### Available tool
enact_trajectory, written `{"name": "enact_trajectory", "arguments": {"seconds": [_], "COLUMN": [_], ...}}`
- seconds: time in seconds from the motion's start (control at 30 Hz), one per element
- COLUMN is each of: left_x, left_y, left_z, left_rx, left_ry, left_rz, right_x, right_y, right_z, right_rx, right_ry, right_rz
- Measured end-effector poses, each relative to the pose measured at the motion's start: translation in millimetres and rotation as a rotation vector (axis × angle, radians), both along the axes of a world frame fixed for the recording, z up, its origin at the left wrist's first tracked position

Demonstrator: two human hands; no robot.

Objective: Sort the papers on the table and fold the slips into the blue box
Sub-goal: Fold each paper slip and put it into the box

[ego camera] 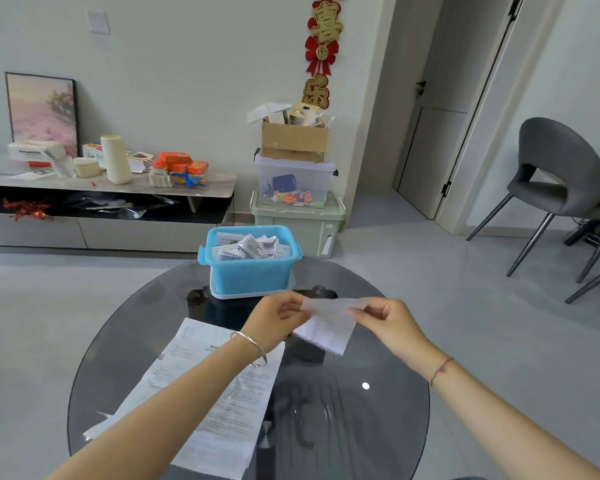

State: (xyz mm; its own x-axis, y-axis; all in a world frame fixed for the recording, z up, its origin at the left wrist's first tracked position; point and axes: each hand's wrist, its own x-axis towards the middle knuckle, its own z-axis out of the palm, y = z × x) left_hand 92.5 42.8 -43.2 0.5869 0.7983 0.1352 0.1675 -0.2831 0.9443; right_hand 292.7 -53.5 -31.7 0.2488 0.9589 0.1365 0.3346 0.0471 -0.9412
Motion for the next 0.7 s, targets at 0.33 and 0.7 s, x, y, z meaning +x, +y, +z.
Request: {"name": "enact_trajectory", "arguments": {"seconds": [0.33, 0.7], "left_x": [-13.5, -6.8], "left_y": [-23.2, -35.0], "left_z": [-70.8, -59.4], "left_rx": [0.533, 0.69], "left_ry": [0.695, 0.717], "left_rz": [-0.261, -0.239], "right_x": [19.3, 14.3], "right_y": [-47.8, -62.4], "right_z": [-84.2, -83.7], "right_rx": [0.224, -0.141], "right_ry": [-0.918, -0.376], "right_rz": [0.177, 0.092]}}
